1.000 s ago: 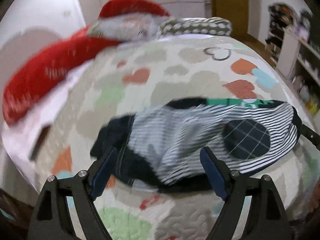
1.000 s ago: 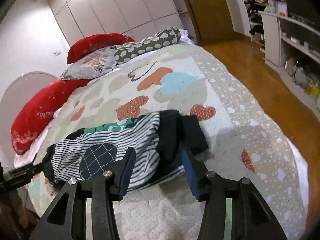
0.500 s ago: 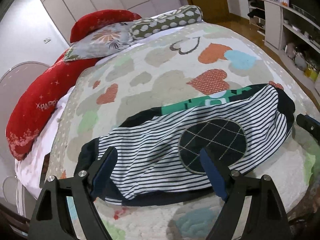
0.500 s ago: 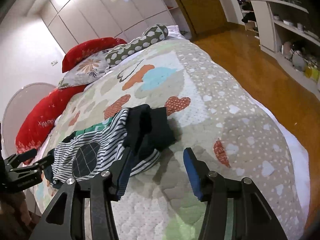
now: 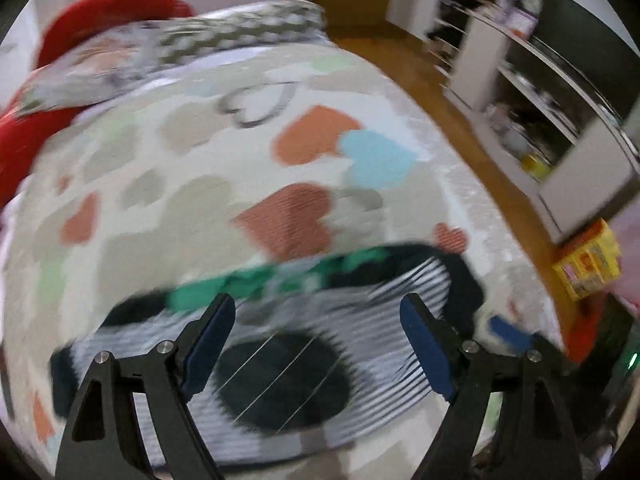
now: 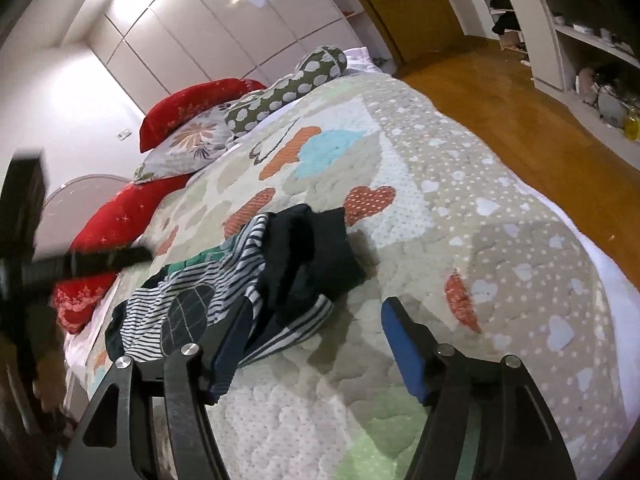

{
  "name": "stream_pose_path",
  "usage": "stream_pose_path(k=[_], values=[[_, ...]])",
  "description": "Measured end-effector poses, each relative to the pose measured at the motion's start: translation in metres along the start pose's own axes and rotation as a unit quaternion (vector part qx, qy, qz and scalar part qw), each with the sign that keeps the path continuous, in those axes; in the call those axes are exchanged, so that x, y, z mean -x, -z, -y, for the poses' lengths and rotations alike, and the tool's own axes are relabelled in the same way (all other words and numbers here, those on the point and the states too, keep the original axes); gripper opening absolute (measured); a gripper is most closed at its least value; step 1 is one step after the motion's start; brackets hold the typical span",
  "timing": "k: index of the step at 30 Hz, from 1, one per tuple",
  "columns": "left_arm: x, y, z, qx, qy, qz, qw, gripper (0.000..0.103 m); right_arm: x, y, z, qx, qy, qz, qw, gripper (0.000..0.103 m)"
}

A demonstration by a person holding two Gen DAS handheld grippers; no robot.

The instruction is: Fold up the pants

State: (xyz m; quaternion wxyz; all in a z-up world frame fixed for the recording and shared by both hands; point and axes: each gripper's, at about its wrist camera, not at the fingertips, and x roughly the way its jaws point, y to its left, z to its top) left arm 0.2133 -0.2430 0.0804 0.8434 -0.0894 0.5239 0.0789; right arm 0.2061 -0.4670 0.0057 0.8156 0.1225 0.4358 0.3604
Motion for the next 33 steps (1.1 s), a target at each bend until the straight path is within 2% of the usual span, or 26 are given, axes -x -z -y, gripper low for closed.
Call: stream_pose_path(k=[3, 6, 11, 13, 14, 15, 16, 17, 20, 24, 27, 30, 33], values=[[-0.037, -0.027, 0.025, -0.041, 0.040, -0.057, 0.9967, 0.084, -0.009, -0.003, -0.003, 0.006, -0.007, -0.014, 1.000, 0.071], [-0.070, -0.045, 0.043, -0.063, 0.063, -0.095, 0.9915, 0.084, -0.019, -0.005, -0.007, 0.010, -0.019, -0.029, 0.999, 0.071], [-0.116, -0.055, 0.066, -0.076, 0.115, -0.153, 0.9786, 0.084, -0.035, -0.006, -0.015, 0.020, -0.023, -0.037, 0.999, 0.072], [-0.127, -0.053, 0.080, -0.101, 0.095, -0.164, 0.9766, 0.083, -0.041, -0.007, -0.018, 0.017, -0.028, -0.032, 0.999, 0.072], [-0.127, -0.052, 0.085, -0.113, 0.088, -0.161, 0.9764, 0.075, -0.043, -0.008, -0.019, 0.016, -0.030, -0.030, 0.999, 0.070], [-0.123, -0.051, 0.089, -0.123, 0.088, -0.155, 0.9763, 0.061, -0.045, -0.009, -0.019, 0.012, -0.030, -0.026, 0.999, 0.056], [-0.118, -0.049, 0.092, -0.129, 0.097, -0.151, 0.9752, 0.034, -0.048, -0.011, -0.018, 0.005, -0.021, -0.025, 0.999, 0.040], [-0.114, -0.049, 0.092, -0.129, 0.105, -0.148, 0.9748, 0.031, -0.051, -0.014, -0.016, -0.005, -0.019, -0.030, 0.999, 0.024], [-0.093, -0.052, 0.078, -0.109, 0.123, -0.110, 0.9802, 0.027, -0.051, -0.019, -0.014, -0.038, -0.041, -0.034, 0.998, 0.022], [-0.069, -0.047, 0.050, -0.064, 0.141, -0.064, 0.9858, 0.026, -0.042, -0.022, -0.037, 0.005, -0.028, -0.021, 0.999, 0.022], [-0.053, -0.037, 0.021, -0.026, 0.157, -0.034, 0.9867, 0.026, -0.038, -0.025, -0.062, 0.039, -0.024, -0.018, 0.999, 0.022], [-0.039, -0.018, -0.025, 0.039, 0.181, 0.004, 0.9826, 0.028, -0.041, -0.026, -0.090, 0.078, -0.028, -0.024, 0.996, 0.022], [-0.031, 0.008, -0.071, 0.119, 0.190, 0.019, 0.9743, 0.044, -0.052, -0.016, -0.124, 0.136, -0.031, -0.038, 0.990, 0.025]])
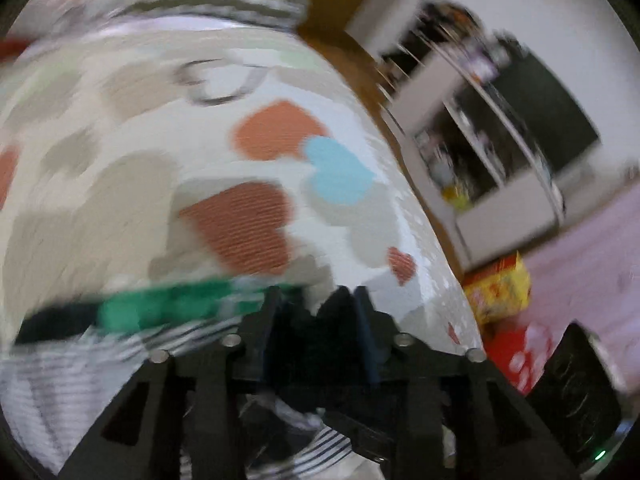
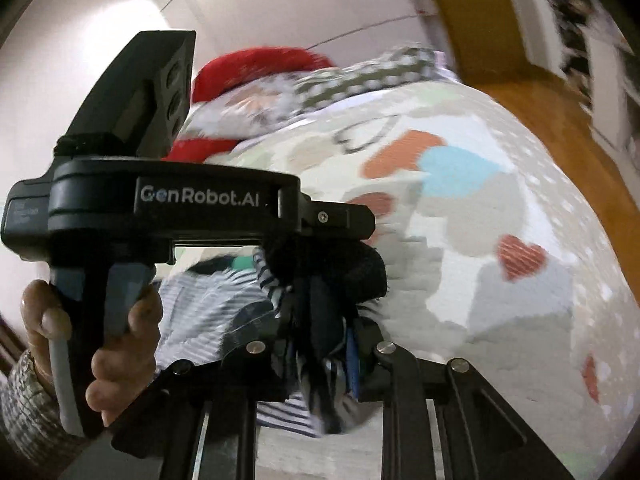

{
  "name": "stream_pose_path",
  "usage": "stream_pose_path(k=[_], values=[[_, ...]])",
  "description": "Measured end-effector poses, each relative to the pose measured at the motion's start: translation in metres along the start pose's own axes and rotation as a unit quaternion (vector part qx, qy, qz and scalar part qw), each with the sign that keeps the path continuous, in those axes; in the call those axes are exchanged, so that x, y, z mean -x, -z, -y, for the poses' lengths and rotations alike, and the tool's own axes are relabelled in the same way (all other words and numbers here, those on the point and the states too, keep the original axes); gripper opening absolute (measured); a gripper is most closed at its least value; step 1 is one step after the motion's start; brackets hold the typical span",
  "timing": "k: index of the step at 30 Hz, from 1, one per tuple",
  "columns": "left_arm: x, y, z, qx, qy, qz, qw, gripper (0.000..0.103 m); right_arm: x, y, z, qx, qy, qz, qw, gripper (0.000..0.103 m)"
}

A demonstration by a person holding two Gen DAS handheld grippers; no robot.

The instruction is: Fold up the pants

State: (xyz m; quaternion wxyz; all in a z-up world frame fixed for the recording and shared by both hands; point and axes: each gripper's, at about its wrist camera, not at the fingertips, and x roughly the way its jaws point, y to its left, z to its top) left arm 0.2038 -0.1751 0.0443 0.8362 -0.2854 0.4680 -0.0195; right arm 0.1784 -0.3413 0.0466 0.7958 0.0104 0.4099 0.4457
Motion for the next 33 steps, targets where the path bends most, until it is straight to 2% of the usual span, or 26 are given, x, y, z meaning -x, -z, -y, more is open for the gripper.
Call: stream_pose_path(k=[2, 3, 4, 7, 9, 12, 14, 16, 18, 19, 20, 21, 23, 26, 30, 31, 33], values=[[0.024, 0.017, -0.030, 0.052, 0.018, 0.021, 0.9982, 0.056, -0.012, 0.005, -0.021, 0.036, -0.001, -0.014, 0.999, 0.026], [0.035, 0.025, -0.039, 0.070, 0.023, 0.035, 0.9966, 0.060, -0.022, 0.009, -0.035, 0.061, -0.008, -0.027, 0.998, 0.030], [0.053, 0.036, -0.050, 0.091, 0.024, 0.058, 0.9938, 0.067, -0.030, 0.012, -0.045, 0.077, -0.016, -0.039, 0.996, 0.032], [0.098, 0.074, -0.068, 0.121, -0.011, 0.122, 0.9850, 0.077, -0.047, 0.028, -0.074, 0.112, -0.037, -0.072, 0.990, 0.035], [0.116, 0.089, -0.075, 0.135, -0.028, 0.144, 0.9800, 0.078, -0.045, 0.037, -0.089, 0.136, -0.045, -0.079, 0.986, 0.041], [0.136, 0.112, -0.090, 0.147, -0.052, 0.163, 0.9742, 0.078, -0.031, 0.039, -0.097, 0.149, -0.070, -0.094, 0.982, 0.042], [0.143, 0.120, -0.098, 0.152, -0.071, 0.175, 0.9702, 0.078, -0.017, 0.034, -0.092, 0.135, -0.078, -0.093, 0.983, 0.042], [0.145, 0.123, -0.108, 0.159, -0.079, 0.182, 0.9670, 0.078, 0.001, 0.024, -0.077, 0.096, -0.080, -0.085, 0.989, 0.042], [0.142, 0.126, -0.115, 0.176, -0.068, 0.177, 0.9660, 0.078, 0.010, 0.012, -0.067, 0.065, -0.059, -0.065, 0.994, 0.042], [0.142, 0.129, -0.117, 0.181, -0.059, 0.175, 0.9660, 0.078, 0.011, 0.006, -0.065, 0.062, -0.035, -0.058, 0.996, 0.042], [0.144, 0.132, -0.118, 0.185, -0.050, 0.174, 0.9659, 0.078, 0.010, 0.000, -0.064, 0.065, -0.012, -0.054, 0.996, 0.038], [0.145, 0.134, -0.119, 0.186, -0.046, 0.174, 0.9658, 0.078, 0.007, -0.004, -0.067, 0.066, -0.002, -0.051, 0.996, 0.024], [0.151, 0.138, -0.113, 0.179, -0.054, 0.180, 0.9657, 0.078, -0.006, -0.011, -0.070, 0.068, 0.010, -0.062, 0.996, 0.016], [0.157, 0.142, -0.103, 0.162, -0.082, 0.188, 0.9652, 0.078, -0.036, -0.015, -0.082, 0.082, 0.015, -0.086, 0.993, 0.016], [0.164, 0.148, -0.099, 0.154, -0.107, 0.189, 0.9640, 0.078, -0.089, -0.001, -0.091, 0.116, 0.072, -0.129, 0.982, 0.017], [0.166, 0.150, -0.100, 0.154, -0.114, 0.187, 0.9634, 0.078, -0.097, 0.003, -0.090, 0.118, 0.079, -0.137, 0.980, 0.017], [0.168, 0.153, -0.104, 0.158, -0.136, 0.188, 0.9599, 0.078, -0.090, 0.003, -0.091, 0.119, 0.078, -0.127, 0.982, 0.017]])
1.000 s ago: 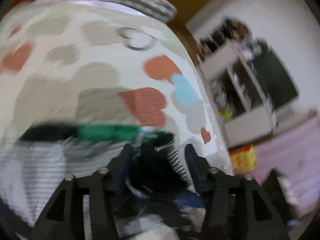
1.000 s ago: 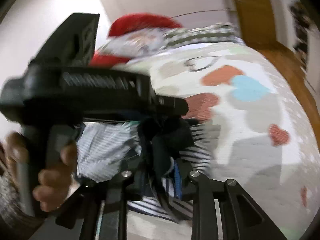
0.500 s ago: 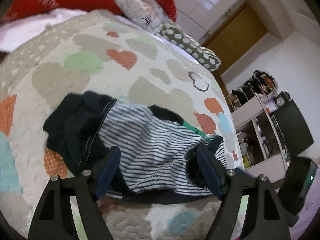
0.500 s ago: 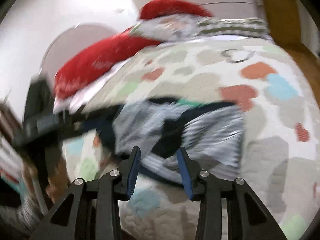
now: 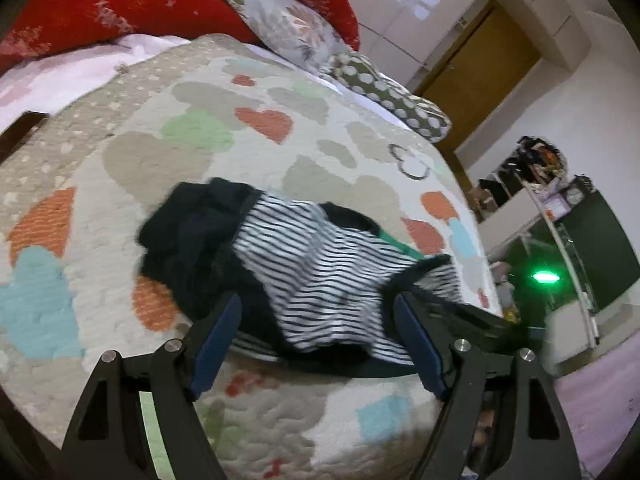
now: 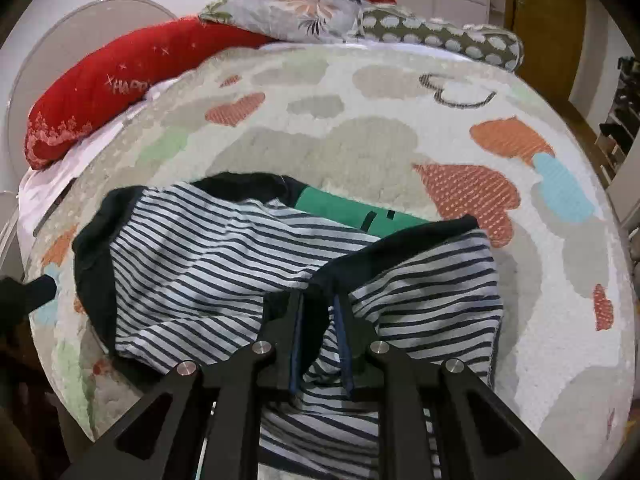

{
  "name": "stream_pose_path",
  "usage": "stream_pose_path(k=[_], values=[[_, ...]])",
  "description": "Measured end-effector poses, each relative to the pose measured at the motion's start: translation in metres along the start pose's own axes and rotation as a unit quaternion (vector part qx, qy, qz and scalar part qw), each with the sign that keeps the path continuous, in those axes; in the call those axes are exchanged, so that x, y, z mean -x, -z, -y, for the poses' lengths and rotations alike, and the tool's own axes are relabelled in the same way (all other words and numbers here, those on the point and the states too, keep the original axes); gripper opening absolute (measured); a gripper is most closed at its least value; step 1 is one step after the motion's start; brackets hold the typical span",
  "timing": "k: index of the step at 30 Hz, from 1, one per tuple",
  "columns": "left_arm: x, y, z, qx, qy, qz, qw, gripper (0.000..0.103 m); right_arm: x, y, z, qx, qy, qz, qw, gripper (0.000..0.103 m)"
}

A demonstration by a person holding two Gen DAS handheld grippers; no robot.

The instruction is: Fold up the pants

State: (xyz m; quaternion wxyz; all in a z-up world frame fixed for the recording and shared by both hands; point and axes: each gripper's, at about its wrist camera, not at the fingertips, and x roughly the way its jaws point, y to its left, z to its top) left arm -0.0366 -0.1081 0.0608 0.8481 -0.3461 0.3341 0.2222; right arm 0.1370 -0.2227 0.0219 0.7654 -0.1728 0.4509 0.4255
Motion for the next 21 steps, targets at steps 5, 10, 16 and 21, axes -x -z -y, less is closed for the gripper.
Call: stream_pose_path(k=[5, 10, 16, 21], values=[[-0.019, 0.002, -0.018, 0.017, -0.044, -0.018, 0.9987, 0.078, 0.049, 0.007, 0.009, -0.020, -0.039, 0.046, 0.998, 0.021], [-0.053, 0.011, -0.040, 0.039, -0.118, -0.073, 0.9895, 0.078, 0.035, 0.027, 0.023, -0.053, -0.024, 0.018, 0.998, 0.030], [-0.021, 0.001, -0.044, 0.050, -0.079, -0.023, 0.9954, 0.078, 0.027, 0.037, 0.028, -0.060, -0.018, 0.008, 0.998, 0.032], [0.019, -0.011, -0.076, 0.107, -0.091, 0.045, 0.9891, 0.078, 0.061, 0.027, 0.017, -0.055, -0.030, 0.041, 0.997, 0.037]])
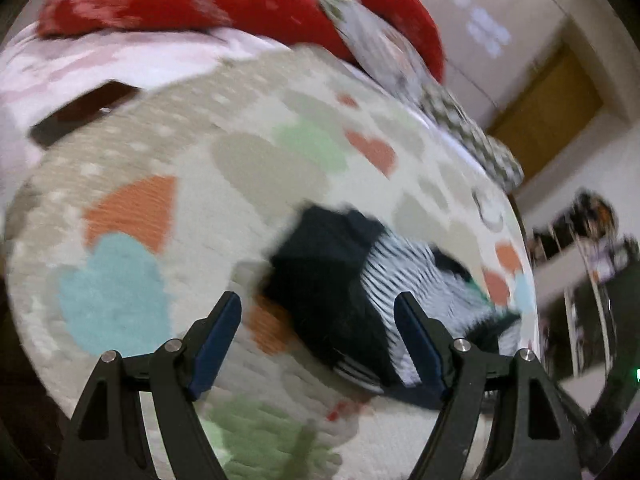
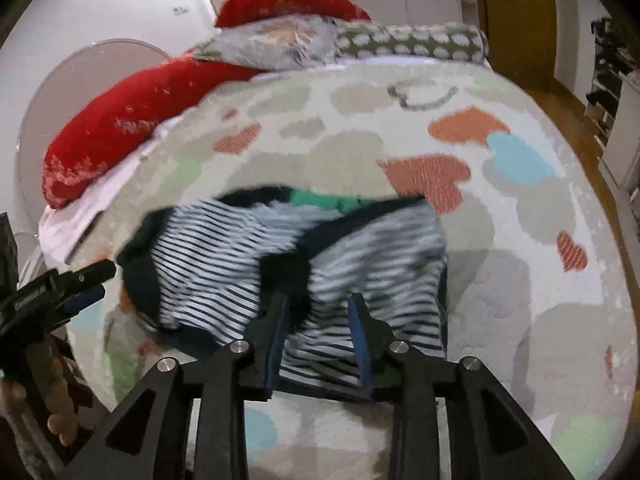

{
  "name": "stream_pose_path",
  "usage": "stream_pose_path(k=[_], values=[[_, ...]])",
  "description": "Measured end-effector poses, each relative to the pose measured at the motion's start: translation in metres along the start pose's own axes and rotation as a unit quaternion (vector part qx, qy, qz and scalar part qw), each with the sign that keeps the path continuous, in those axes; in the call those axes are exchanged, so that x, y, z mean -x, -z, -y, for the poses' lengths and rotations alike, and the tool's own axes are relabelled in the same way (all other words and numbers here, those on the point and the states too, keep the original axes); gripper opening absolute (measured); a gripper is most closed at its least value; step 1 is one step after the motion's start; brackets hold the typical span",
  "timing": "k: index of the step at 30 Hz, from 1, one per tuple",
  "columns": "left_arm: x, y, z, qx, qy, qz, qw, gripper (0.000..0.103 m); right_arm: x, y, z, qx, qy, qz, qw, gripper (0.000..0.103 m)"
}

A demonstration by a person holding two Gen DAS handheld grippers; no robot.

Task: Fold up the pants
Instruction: 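Grasp the navy pants leg with the right gripper and lift it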

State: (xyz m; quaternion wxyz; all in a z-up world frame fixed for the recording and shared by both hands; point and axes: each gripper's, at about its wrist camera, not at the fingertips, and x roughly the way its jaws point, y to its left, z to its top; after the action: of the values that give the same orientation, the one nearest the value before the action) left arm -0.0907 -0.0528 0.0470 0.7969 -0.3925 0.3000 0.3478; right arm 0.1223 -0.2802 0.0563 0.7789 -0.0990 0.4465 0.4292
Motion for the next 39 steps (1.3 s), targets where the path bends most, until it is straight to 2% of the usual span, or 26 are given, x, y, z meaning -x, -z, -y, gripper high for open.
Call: stream_pose_path(k=[3, 6, 8, 13, 16, 19, 23, 25, 28, 29, 31, 33, 36, 39], values=[[0.012, -0.010, -0.024, 0.027, -0.017, 0.025, 0.9992, 0.078, 0.010, -0.011, -0.028, 0.028, -0.029, -0.005, 0.999, 0.049], [0.020, -0.012, -0.048, 0.047, -0.029, 0.038, 0.9977, 0.072, 0.003, -0.021, -0.057, 0.047, -0.063, -0.031, 0.996, 0.051], [0.019, -0.012, -0.063, 0.066, -0.026, 0.033, 0.9969, 0.063, -0.009, -0.029, -0.083, 0.066, -0.076, -0.051, 0.994, 0.054], [0.015, -0.009, -0.097, 0.116, -0.011, 0.015, 0.9931, 0.063, -0.064, -0.049, -0.147, 0.129, -0.078, -0.108, 0.983, 0.060], [0.018, -0.006, -0.107, 0.127, -0.003, 0.016, 0.9918, 0.063, -0.105, -0.057, -0.175, 0.137, -0.065, -0.153, 0.977, 0.061], [0.021, -0.005, -0.110, 0.123, 0.008, 0.018, 0.9922, 0.063, -0.137, -0.062, -0.193, 0.120, -0.052, -0.177, 0.975, 0.061], [0.019, -0.003, -0.109, 0.112, 0.021, 0.012, 0.9934, 0.063, -0.162, -0.063, -0.212, 0.111, -0.004, -0.179, 0.978, 0.073], [0.016, -0.001, -0.111, 0.112, 0.032, 0.005, 0.9932, 0.063, -0.173, -0.060, -0.218, 0.125, 0.033, -0.179, 0.975, 0.073], [0.014, 0.000, -0.111, 0.112, 0.039, 0.005, 0.9929, 0.064, -0.179, -0.056, -0.226, 0.152, 0.059, -0.176, 0.971, 0.073], [0.014, 0.000, -0.111, 0.112, 0.040, 0.006, 0.9928, 0.064, -0.180, -0.055, -0.229, 0.171, 0.064, -0.176, 0.967, 0.073], [0.015, 0.000, -0.109, 0.111, 0.046, 0.006, 0.9927, 0.064, -0.177, -0.055, -0.229, 0.185, 0.063, -0.177, 0.965, 0.058], [0.015, 0.000, -0.106, 0.107, 0.048, 0.008, 0.9931, 0.064, -0.171, -0.058, -0.227, 0.188, 0.058, -0.172, 0.965, 0.032], [0.015, 0.002, -0.096, 0.092, 0.051, 0.006, 0.9944, 0.064, -0.156, -0.064, -0.215, 0.177, 0.041, -0.163, 0.970, 0.022], [0.010, 0.007, -0.080, 0.064, 0.053, -0.005, 0.9965, 0.064, -0.140, -0.066, -0.204, 0.158, 0.017, -0.152, 0.976, 0.021]])
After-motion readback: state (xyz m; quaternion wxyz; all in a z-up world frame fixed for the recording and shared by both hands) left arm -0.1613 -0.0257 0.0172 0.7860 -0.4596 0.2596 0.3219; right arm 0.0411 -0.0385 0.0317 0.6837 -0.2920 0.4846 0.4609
